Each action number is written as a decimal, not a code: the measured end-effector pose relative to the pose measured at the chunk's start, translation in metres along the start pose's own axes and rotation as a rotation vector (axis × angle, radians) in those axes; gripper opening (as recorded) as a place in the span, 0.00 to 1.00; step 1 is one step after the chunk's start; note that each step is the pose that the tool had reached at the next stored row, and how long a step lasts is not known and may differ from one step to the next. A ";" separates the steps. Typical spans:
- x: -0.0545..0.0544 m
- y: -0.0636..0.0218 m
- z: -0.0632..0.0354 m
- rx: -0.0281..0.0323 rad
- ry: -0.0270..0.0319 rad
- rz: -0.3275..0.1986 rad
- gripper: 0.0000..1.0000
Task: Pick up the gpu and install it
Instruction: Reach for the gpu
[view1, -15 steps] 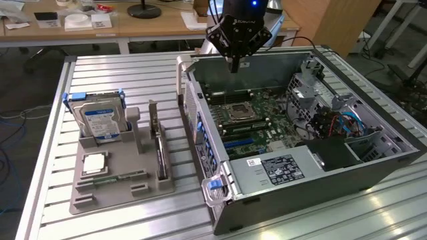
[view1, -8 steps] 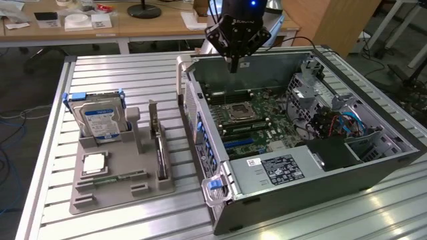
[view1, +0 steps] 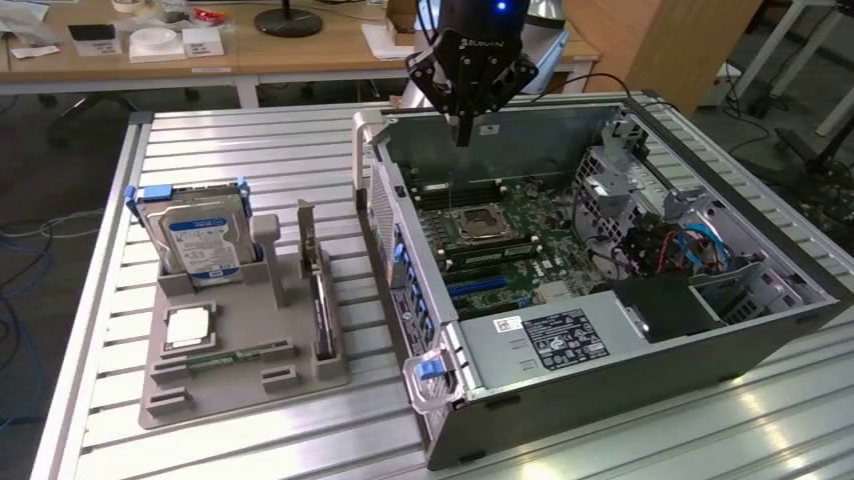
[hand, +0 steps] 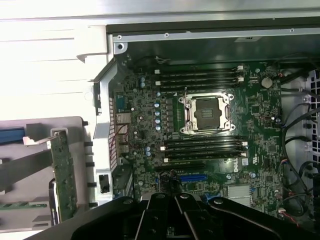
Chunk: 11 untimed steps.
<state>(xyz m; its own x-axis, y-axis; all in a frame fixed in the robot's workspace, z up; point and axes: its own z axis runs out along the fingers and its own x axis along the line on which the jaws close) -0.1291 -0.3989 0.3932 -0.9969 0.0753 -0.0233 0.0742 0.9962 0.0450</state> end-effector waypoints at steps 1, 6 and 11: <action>0.001 -0.0001 0.0000 0.0000 0.0000 0.000 0.11; 0.004 -0.0003 -0.0001 0.0000 0.0000 0.000 0.11; 0.007 -0.0005 -0.0001 0.0000 0.0000 0.000 0.11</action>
<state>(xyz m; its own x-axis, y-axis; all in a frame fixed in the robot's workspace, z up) -0.1358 -0.3988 0.3932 -0.9969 0.0753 -0.0233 0.0742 0.9962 0.0451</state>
